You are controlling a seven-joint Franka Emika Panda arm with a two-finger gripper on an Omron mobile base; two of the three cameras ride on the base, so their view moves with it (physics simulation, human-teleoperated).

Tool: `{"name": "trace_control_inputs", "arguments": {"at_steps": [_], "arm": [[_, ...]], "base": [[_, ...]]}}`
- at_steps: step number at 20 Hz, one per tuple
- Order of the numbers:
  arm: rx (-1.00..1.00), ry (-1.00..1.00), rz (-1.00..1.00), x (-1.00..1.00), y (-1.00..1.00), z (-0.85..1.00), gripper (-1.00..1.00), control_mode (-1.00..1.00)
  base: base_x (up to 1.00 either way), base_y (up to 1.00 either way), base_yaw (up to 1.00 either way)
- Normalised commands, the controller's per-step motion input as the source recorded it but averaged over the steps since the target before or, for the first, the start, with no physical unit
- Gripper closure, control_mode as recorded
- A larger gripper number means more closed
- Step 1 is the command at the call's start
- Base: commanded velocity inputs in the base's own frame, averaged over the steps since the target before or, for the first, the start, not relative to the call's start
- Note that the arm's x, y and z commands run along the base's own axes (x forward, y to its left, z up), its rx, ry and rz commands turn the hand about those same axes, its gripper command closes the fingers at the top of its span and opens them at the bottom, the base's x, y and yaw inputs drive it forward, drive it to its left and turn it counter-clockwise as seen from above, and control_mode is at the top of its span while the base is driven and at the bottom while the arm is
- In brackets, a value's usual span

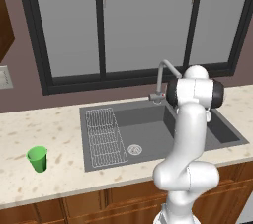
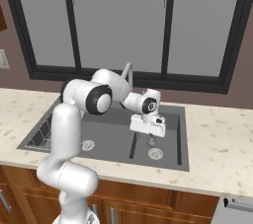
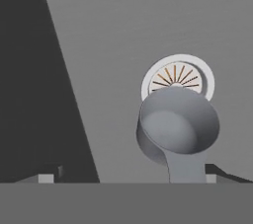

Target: Move any existing items from the left basin to the right basin for drying. Then move the cup from the counter to the left basin of the sink for washing.

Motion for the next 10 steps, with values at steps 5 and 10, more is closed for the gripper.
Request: {"name": "trace_control_inputs", "arguments": {"at_steps": [5,10], "arm": [[0.03,-0.1,0.08,-0.2,-0.05,-0.02,-1.0,-1.0],[0.02,-0.17,0.06,-0.25,-0.02,-0.02,-1.0,-1.0]], "base": [[0.0,0.0,0.0],[0.0,0.0,0.0]]}}
